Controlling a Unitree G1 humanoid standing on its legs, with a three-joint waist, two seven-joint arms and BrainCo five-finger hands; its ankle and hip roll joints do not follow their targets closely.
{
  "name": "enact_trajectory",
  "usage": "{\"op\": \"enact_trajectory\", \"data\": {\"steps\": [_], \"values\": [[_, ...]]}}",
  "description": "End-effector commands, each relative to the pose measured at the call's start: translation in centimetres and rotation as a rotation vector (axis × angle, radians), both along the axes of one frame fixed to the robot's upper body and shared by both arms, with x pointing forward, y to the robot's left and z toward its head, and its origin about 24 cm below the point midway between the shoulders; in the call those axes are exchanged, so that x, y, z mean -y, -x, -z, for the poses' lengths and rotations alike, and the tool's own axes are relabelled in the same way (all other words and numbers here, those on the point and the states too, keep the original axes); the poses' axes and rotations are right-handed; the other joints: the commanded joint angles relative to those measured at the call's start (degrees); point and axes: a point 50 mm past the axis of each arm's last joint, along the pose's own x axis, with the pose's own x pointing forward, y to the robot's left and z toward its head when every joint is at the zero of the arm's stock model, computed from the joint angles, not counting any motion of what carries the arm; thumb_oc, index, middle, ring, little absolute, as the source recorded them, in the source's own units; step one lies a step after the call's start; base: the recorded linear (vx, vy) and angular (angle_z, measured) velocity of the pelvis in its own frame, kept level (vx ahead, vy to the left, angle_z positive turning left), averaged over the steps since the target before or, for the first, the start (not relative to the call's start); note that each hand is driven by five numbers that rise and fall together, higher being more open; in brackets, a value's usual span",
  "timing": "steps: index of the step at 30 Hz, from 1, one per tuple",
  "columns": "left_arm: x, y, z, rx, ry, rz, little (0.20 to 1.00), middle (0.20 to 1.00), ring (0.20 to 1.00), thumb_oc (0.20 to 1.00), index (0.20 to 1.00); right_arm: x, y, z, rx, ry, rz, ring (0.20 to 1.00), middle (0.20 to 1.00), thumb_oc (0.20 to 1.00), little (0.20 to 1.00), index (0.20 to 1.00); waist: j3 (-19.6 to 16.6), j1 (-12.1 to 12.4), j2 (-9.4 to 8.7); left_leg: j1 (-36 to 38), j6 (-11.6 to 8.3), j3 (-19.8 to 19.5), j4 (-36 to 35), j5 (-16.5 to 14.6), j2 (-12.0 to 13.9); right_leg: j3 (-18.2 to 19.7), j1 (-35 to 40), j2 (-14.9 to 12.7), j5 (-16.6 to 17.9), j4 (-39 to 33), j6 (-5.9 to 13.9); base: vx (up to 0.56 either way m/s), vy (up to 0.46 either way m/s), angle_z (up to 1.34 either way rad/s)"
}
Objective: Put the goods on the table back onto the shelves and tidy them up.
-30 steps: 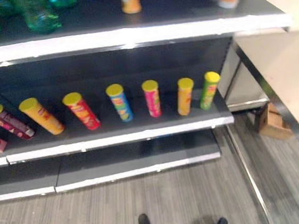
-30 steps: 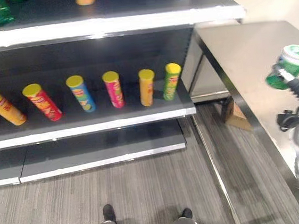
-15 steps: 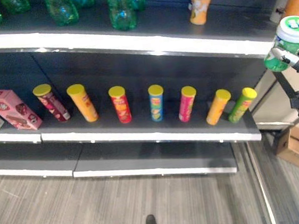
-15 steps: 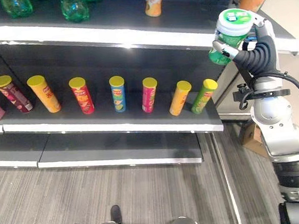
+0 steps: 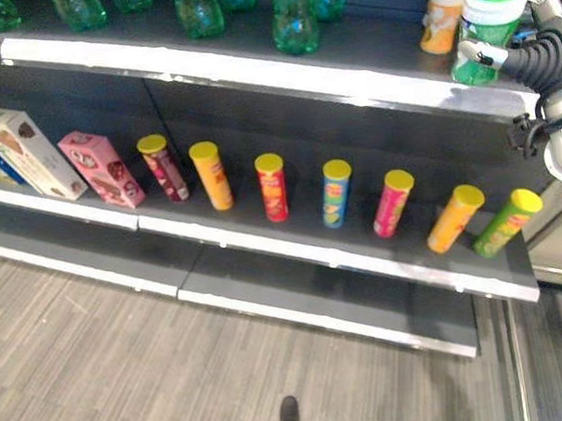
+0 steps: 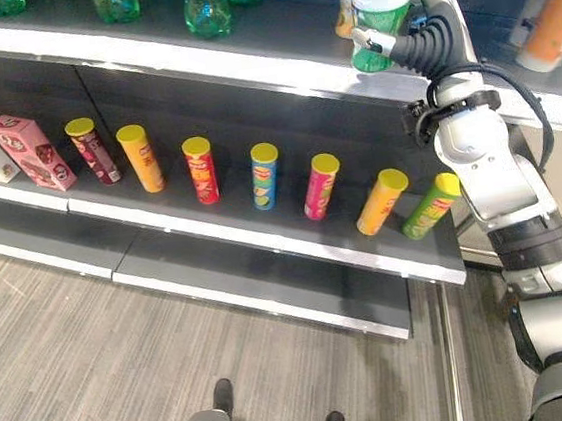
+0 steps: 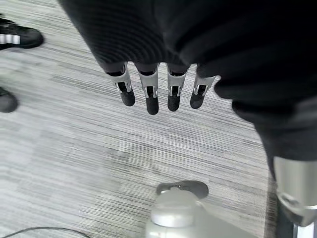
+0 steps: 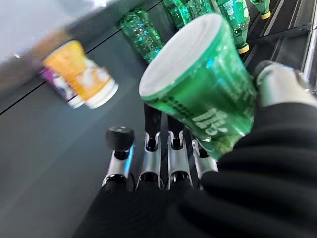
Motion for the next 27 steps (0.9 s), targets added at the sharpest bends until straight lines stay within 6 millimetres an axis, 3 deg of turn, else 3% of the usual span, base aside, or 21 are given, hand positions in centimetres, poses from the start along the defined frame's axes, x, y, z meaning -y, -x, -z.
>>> {"op": "enact_trajectory", "data": {"steps": [1,6,27], "values": [[-1.2,-1.0,-0.4,0.001,-0.039,0.014,1.000,1.000,1.000,1.000,1.000,0.3,-1.2,-2.8,0.052,-0.070,0.038,0.200,0.200,0.200,0.200,0.200,-2.67,1.83,-0.58,2.05,-1.96,2.31,1.51,-6.14,0.57,1.46,-1.61,-1.78,-2.40,1.69,0.66,0.03,-0.046,0.19],[-1.2,-1.5,-0.4,0.020,-0.034,0.015,1.000,1.000,1.000,1.000,1.000,1.5,-3.4,-2.3,-0.033,-0.147,0.113,0.200,0.200,0.200,0.200,0.200,-3.12,3.00,-0.33,2.06,-2.41,1.31,1.30,-5.73,0.72,-0.44,-0.54,-1.59,-3.04,1.82,0.40,0.03,-0.044,0.20],[-0.7,-2.0,-0.4,0.027,-0.039,0.044,1.000,1.000,1.000,1.000,1.000,2.0,-4.6,-0.3,-0.112,-0.115,0.209,0.200,0.200,0.200,0.200,0.200,-2.87,2.83,-0.83,2.63,-2.60,1.68,0.62,-5.58,1.54,-0.90,-0.31,-0.91,-3.08,1.17,0.19,0.00,-0.004,0.02]]}}
